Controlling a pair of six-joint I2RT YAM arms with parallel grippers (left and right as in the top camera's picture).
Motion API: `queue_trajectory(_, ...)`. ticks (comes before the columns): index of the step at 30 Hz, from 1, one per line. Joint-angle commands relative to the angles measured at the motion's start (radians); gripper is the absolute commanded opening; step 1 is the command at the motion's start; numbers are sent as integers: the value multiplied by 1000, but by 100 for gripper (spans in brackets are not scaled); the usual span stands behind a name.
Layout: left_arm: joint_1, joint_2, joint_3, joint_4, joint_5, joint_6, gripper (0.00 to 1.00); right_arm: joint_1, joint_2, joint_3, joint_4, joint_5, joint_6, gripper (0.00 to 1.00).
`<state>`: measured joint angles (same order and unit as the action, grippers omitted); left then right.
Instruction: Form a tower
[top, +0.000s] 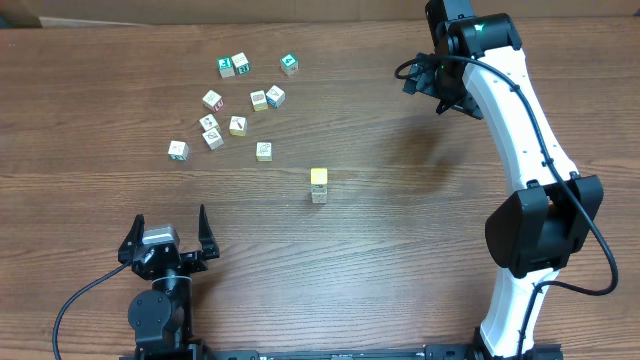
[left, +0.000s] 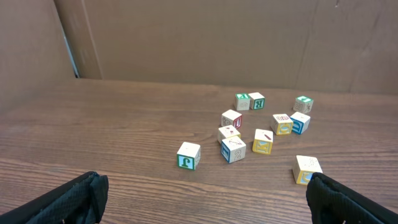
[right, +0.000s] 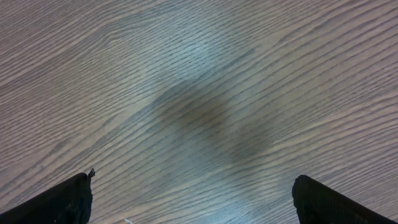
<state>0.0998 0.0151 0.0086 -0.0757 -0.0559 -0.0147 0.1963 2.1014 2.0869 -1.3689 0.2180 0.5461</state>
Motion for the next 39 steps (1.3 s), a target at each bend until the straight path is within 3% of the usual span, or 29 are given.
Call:
queue_trajectory(1,-2,-10,-3,2,1,23,99,-4,-10,7,6,17,-5,100)
queue_trajectory(39,-2,-10,-3,2,1,23,99,-6,-7,7,-16,36,-6,100)
